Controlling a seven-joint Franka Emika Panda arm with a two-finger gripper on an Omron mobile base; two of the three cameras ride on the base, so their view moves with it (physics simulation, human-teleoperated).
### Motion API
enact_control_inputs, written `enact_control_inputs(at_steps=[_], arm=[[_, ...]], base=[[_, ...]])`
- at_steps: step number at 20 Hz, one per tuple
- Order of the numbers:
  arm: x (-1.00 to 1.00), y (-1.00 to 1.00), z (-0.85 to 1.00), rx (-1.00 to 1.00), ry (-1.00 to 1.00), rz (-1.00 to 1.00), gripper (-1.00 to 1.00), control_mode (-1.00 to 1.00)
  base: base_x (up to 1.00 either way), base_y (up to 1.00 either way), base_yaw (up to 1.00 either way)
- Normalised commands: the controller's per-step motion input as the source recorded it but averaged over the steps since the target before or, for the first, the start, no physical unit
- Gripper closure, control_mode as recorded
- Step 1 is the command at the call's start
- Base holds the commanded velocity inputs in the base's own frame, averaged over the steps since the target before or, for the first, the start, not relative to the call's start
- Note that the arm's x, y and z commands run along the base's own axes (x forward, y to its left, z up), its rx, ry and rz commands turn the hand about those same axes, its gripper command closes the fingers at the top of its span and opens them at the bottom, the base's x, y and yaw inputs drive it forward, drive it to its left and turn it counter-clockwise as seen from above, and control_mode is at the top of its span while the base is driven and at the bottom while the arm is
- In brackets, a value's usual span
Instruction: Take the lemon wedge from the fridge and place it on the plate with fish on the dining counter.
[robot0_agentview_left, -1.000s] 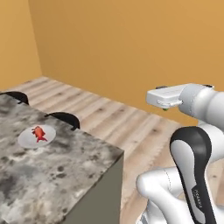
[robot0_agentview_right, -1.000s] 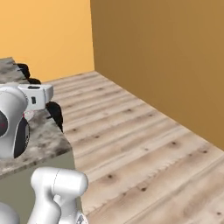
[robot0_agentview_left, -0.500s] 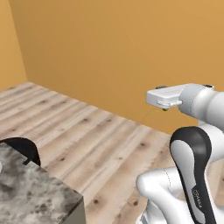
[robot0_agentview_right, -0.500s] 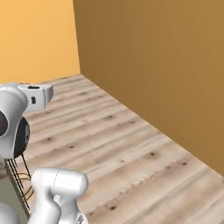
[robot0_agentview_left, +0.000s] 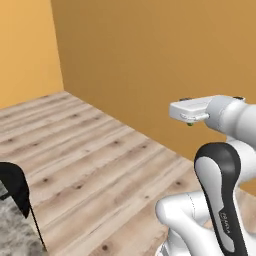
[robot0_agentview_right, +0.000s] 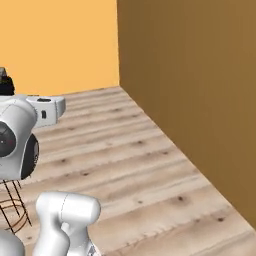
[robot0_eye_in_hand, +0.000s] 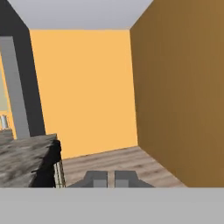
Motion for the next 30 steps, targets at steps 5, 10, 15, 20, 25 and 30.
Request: enact_control_inputs(at_steps=[5, 10, 15, 20, 25, 30], arm=[[0.00, 0.00, 0.00, 0.00, 0.00, 0.00, 1.00, 1.00], [0.00, 0.00, 0.00, 0.00, 0.00, 0.00, 1.00, 1.00], [0.00, 0.00, 0.00, 0.00, 0.00, 0.00, 1.00, 1.00], [0.00, 0.00, 0.00, 0.00, 0.00, 0.00, 1.00, 1.00], [0.00, 0.21, -0.52, 0.00, 0.19, 0.44, 1.00, -1.00], [0.28, 0.61, -0.70, 0.00, 0.38, 0.57, 1.00, -1.00]], base=[[0.42, 0.00, 0.72], [0.84, 0.00, 0.61], [1.00, 0.00, 0.57], [0.74, 0.04, 0.61], [0.05, 0.10, 0.26], [0.00, 0.00, 0.00]])
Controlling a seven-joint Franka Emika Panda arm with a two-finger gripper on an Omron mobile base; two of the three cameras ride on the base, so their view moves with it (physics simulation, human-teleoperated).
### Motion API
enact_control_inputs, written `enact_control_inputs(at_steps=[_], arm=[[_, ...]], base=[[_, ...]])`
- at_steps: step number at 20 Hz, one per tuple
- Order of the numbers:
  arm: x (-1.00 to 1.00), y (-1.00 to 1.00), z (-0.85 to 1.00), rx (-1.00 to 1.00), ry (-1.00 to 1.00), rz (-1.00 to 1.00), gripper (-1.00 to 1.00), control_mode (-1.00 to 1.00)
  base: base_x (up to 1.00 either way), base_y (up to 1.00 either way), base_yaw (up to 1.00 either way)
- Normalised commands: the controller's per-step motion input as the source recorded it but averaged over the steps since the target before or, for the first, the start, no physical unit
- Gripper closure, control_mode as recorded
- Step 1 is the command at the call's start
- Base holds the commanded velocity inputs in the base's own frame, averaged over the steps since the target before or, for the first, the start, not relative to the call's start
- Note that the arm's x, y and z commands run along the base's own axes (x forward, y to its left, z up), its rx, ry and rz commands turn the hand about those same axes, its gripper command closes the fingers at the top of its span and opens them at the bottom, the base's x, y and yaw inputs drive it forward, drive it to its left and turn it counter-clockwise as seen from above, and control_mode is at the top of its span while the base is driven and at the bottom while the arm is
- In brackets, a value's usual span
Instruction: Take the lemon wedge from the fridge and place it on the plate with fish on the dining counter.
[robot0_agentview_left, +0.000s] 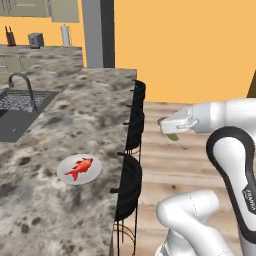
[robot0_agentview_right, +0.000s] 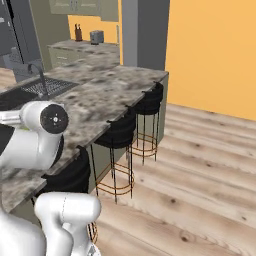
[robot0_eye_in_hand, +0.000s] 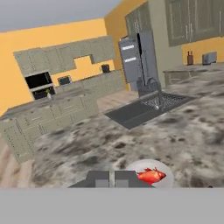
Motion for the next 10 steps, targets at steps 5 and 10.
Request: enact_control_inputs(at_steps=[5, 10], arm=[[0.97, 0.95, -0.44, -0.01, 0.32, 0.13, 1.00, -1.00], [1.00, 1.00, -0.59, -0.11, 0.13, -0.02, 1.00, -1.00]], base=[[0.00, 0.00, 0.00], [0.00, 0.00, 0.00]])
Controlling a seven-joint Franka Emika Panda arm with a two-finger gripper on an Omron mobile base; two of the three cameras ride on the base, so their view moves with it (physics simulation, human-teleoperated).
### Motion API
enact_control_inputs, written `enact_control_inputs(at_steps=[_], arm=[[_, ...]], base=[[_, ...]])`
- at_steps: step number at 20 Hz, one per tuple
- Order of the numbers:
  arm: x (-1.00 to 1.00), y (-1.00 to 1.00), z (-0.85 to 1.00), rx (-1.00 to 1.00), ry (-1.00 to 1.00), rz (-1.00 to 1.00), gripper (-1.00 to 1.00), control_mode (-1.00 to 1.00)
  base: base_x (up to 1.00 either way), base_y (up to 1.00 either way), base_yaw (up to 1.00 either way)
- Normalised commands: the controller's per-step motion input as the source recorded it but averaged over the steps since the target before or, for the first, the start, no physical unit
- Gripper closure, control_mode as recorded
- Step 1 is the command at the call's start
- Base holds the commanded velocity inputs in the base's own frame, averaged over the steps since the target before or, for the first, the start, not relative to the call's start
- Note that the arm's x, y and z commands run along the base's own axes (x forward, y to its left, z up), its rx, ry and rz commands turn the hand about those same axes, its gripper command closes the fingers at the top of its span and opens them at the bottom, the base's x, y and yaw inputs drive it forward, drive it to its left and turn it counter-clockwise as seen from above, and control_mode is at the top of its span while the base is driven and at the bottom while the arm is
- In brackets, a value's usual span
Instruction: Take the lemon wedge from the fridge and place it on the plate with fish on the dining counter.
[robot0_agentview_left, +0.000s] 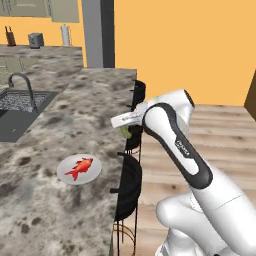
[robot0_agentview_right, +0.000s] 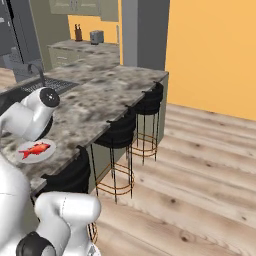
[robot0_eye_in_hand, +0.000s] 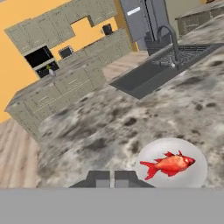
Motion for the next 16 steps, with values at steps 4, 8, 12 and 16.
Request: enact_control_inputs(at_steps=[4, 8, 12, 16], arm=[[1.00, 0.92, -1.00, -0.13, 0.05, 0.00, 1.00, -1.00], [0.85, 0.77, -1.00, -0.01, 0.02, 0.00, 1.00, -1.00], [0.04, 0.00, -1.00, 0.05, 0.00, 0.00, 1.00, -1.00], [-0.03, 0.03, -0.95, 0.01, 0.00, 0.00, 1.00, -1.00]], base=[[0.00, 0.00, 0.00], [0.00, 0.00, 0.00], [0.00, 0.00, 0.00], [0.00, 0.00, 0.00]])
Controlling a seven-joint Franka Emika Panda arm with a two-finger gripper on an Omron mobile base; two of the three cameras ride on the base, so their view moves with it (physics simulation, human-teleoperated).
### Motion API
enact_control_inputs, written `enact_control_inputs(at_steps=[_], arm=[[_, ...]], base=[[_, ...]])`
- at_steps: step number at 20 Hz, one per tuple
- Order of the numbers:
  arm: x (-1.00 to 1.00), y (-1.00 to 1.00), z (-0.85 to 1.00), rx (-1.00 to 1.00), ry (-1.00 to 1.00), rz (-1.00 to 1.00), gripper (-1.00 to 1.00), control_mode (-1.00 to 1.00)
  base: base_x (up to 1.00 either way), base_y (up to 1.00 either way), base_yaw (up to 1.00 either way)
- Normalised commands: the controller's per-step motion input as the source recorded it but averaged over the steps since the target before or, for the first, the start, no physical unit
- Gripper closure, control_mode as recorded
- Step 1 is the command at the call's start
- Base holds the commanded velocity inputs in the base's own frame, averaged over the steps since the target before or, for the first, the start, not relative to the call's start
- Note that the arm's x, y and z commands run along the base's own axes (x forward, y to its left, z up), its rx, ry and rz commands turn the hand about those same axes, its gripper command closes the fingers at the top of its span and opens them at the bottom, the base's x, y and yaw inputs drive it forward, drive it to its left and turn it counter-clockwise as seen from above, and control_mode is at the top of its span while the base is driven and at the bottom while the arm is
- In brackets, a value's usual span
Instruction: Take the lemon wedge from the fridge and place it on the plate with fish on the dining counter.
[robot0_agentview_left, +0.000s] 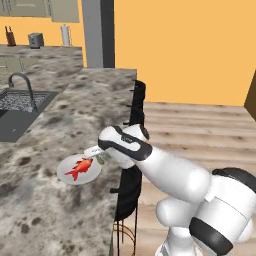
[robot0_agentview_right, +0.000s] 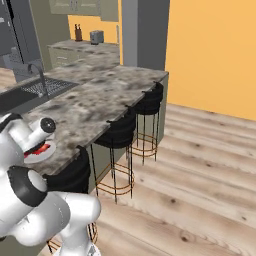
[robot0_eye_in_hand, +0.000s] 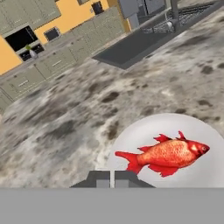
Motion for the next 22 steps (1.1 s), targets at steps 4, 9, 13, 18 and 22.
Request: enact_control_inputs(at_steps=[4, 9, 13, 18, 22], arm=[[0.18, 0.46, -0.51, 0.00, 0.00, 0.00, 1.00, -1.00], [0.42, 0.57, -0.31, 0.00, 0.00, -0.01, 1.00, -1.00], [0.16, 0.04, -0.42, 0.00, 0.00, -0.01, 1.00, -1.00], [0.14, 0.00, -0.27, 0.00, 0.00, 0.00, 1.00, -1.00], [0.28, 0.00, -0.03, 0.00, 0.00, 0.00, 1.00, -1.00]], base=[[0.00, 0.00, 0.00], [0.00, 0.00, 0.00], [0.00, 0.00, 0.00], [0.00, 0.00, 0.00], [0.00, 0.00, 0.00]])
